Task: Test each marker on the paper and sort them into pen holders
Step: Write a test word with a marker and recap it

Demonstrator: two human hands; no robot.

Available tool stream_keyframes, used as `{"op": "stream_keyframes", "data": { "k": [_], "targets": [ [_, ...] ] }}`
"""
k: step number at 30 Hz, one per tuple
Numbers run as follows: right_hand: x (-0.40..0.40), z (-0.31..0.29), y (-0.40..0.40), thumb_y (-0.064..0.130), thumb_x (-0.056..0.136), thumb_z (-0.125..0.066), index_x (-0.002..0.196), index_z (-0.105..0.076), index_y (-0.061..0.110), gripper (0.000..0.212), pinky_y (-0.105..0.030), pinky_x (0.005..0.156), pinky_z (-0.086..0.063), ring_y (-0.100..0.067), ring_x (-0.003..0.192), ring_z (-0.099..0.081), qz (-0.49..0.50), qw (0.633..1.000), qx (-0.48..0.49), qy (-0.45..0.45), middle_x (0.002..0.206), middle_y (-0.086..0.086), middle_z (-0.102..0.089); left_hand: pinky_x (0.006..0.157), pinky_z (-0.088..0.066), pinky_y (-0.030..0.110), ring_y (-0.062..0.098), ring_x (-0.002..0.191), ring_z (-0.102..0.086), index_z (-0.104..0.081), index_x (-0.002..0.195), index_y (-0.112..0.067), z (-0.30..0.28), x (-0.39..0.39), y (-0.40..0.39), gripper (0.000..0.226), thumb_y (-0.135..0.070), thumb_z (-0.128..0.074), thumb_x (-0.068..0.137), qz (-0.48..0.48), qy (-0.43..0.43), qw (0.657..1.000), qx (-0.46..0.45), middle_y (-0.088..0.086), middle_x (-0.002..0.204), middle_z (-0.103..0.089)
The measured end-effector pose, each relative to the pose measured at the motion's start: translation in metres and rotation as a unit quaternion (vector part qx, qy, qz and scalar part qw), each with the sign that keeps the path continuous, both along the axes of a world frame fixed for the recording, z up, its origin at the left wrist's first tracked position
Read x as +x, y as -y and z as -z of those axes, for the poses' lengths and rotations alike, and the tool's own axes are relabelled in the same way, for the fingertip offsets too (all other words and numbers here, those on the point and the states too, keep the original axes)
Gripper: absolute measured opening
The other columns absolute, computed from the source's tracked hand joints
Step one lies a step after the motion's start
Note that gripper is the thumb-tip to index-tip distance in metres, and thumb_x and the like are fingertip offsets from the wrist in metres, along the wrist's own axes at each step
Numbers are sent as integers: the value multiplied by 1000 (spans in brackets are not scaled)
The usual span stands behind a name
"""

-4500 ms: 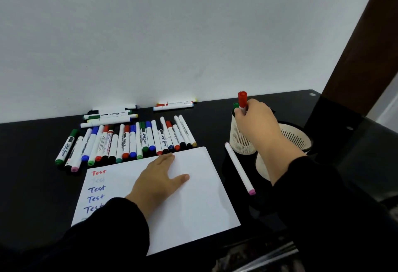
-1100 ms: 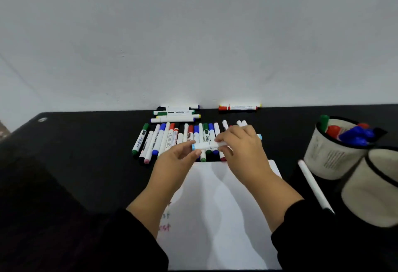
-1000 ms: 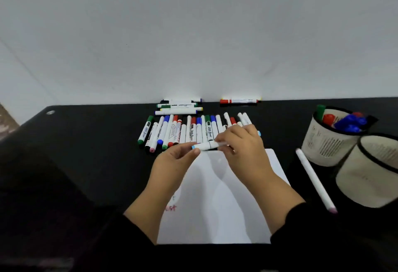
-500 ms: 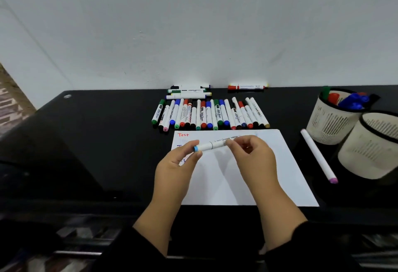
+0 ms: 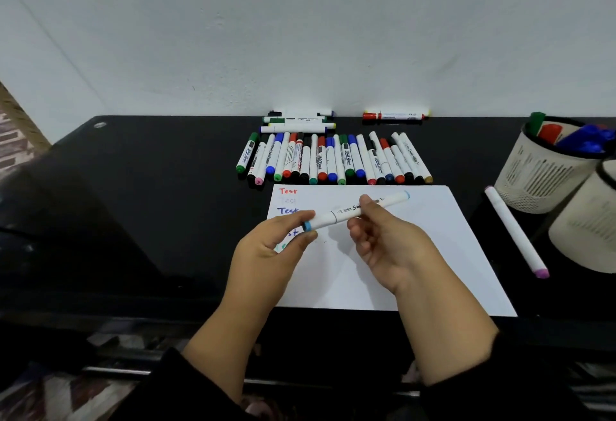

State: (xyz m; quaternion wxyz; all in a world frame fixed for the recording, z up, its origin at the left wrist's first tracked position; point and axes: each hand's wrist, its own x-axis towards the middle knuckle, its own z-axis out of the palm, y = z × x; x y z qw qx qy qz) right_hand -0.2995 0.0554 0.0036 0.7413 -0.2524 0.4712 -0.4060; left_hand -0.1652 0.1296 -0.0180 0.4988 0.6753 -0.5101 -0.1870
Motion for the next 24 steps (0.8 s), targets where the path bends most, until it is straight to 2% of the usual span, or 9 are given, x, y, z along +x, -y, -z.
{"op": "stream_keyframes", "data": {
  "k": [2, 6, 7, 9, 11, 16, 20, 24],
  "targets": [
    [1, 2, 1, 22, 91, -63, 85, -63, 7, 16, -15, 41, -41, -7, 44, -53, -2, 1000, -26, -12, 55, -3, -61, 72, -35, -6, -28, 89, -44, -57, 99, -47, -1, 2, 1, 28, -25, -65, 84, 1, -5, 1000, 24, -37, 93, -47],
    [6, 6, 0, 21, 93, -59, 83, -62, 7, 17, -18, 44, -41, -10, 49, -52, -15, 996, -77, -38, 60, -6, -59, 79, -35, 5, -8, 87, -48, -59, 117, -40, 1, 6, 4, 33, -34, -63, 85, -5, 11, 997, 76, -32, 91, -45],
    [7, 7, 0, 20, 93, -59, 82, -62, 7, 18, -18, 44, -42, -10, 51, -52, -20, 995, -86, -45, 62, -6, -59, 76, -35, 4, -6, 86, -47, -59, 120, -39, 1, 7, 5, 34, -36, -62, 85, -7, 18, 996, 88, -31, 91, -44],
    [10, 8, -1, 20, 93, -58, 80, -61, 7, 19, -18, 44, -42, -12, 51, -50, -27, 994, -96, -50, 63, -7, -58, 64, -34, 1, -8, 82, -46, -58, 121, -39, 1, 9, 7, 35, -39, -60, 86, -10, 32, 994, 108, -30, 89, -43],
    [12, 7, -1, 21, 94, -57, 80, -61, 8, 19, -19, 43, -40, -12, 50, -47, -42, 993, -96, -51, 60, -5, -57, 58, -36, 1, -8, 80, -47, -58, 122, -39, -1, 12, 8, 35, -38, -60, 86, -8, 45, 992, 121, -29, 88, -45],
    [16, 6, -4, 33, 90, -61, 82, -61, 11, 23, -20, 39, -28, -10, 41, -32, -99, 985, -108, -90, 51, 0, -46, 63, -33, -6, -13, 77, -44, -59, 123, -35, -3, 16, 6, 37, -37, -61, 86, 9, 94, 986, 139, -29, 83, -47],
    [24, 7, -7, 30, 89, -63, 73, -53, 13, 26, -18, 37, -25, -8, 36, -28, -75, 984, -118, -114, 49, 0, -42, 59, -35, 2, -10, 78, -47, -60, 122, -35, -6, 17, 3, 37, -41, -61, 85, 23, 102, 982, 155, -26, 83, -50],
    [34, 10, -11, 26, 93, -59, 74, -53, 14, 24, -18, 35, -26, -6, 35, -32, -56, 983, -137, -112, 47, 1, -43, 56, -33, 7, -6, 75, -49, -61, 121, -35, -8, 22, -1, 34, -39, -59, 87, 17, 71, 983, 171, -24, 80, -54]
  ]
}}
